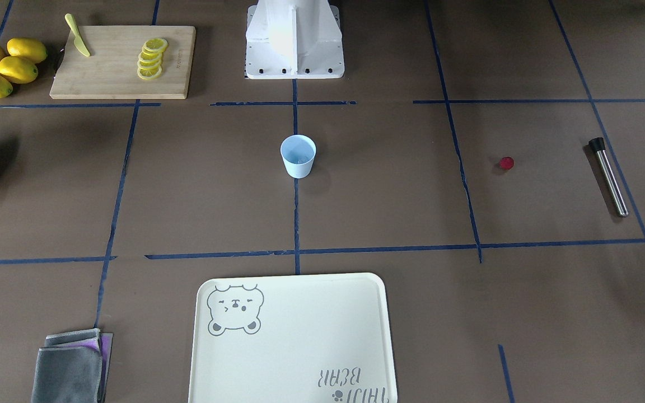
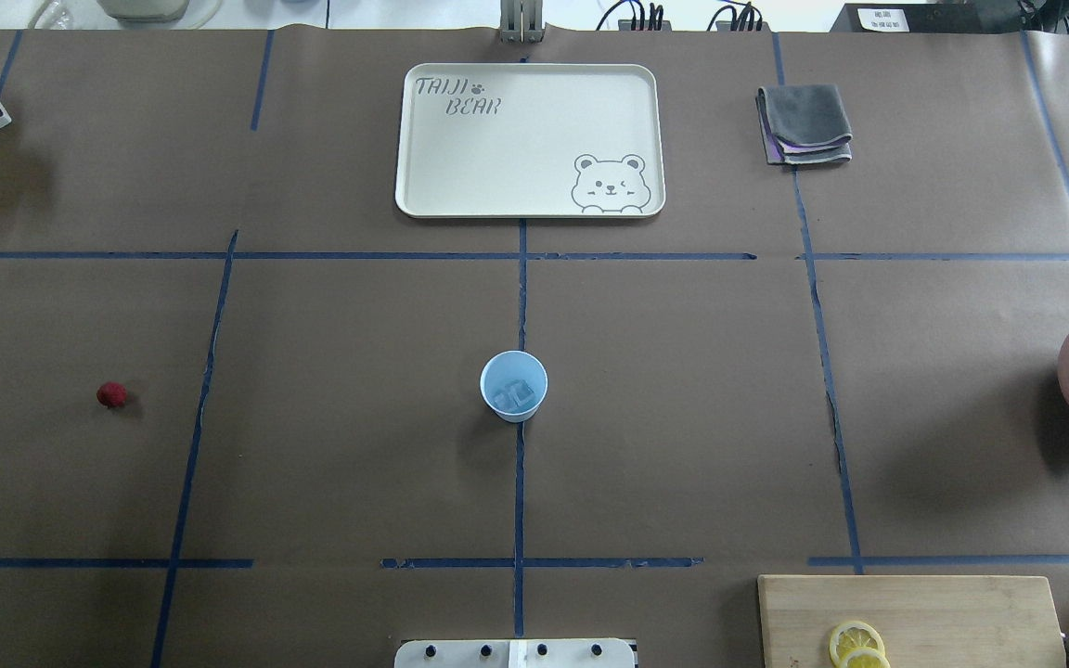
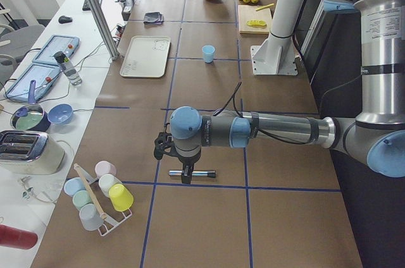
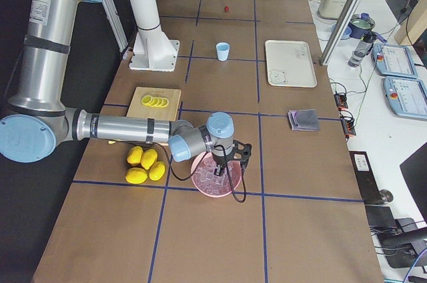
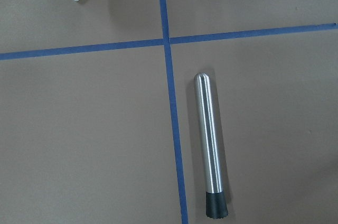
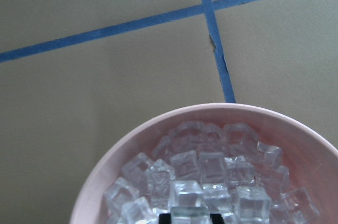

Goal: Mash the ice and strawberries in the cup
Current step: 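Grasp a third ice cube from the bowl with the right gripper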

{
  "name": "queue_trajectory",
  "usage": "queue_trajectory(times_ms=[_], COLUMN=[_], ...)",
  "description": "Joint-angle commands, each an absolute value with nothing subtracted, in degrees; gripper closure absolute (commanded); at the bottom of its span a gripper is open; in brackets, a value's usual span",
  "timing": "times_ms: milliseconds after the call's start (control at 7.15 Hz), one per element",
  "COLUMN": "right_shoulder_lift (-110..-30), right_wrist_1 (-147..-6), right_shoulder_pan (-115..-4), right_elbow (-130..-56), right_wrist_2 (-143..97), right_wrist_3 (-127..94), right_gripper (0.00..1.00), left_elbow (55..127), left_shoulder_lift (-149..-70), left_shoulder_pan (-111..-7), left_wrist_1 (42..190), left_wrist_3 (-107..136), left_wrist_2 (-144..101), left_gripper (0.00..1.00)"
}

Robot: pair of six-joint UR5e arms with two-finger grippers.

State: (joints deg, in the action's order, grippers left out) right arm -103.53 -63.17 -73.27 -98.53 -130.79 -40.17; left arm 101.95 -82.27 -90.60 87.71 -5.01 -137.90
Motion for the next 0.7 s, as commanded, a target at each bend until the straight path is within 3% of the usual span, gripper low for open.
queue_trajectory(times_ms=[0, 559], right_shoulder_lift=[-106.9, -99.0], right_wrist_1=[-64.5, -66.8], right_shoulder_pan=[-74.2, -65.2], right_elbow=[-108.3, -119.4], right_wrist_2=[-130.9, -133.5], right_wrist_3=[-40.3, -72.0], right_gripper=[1.00, 0.99], left_elbow=[102.0, 102.0], left_shoulder_lift=[-82.3, -82.3], left_shoulder_pan=[-90.5, -90.5], left_wrist_1=[87.7, 87.7], left_wrist_3=[-5.0, -5.0], left_wrist_2=[-137.9, -137.9], left_gripper=[0.00, 0.00])
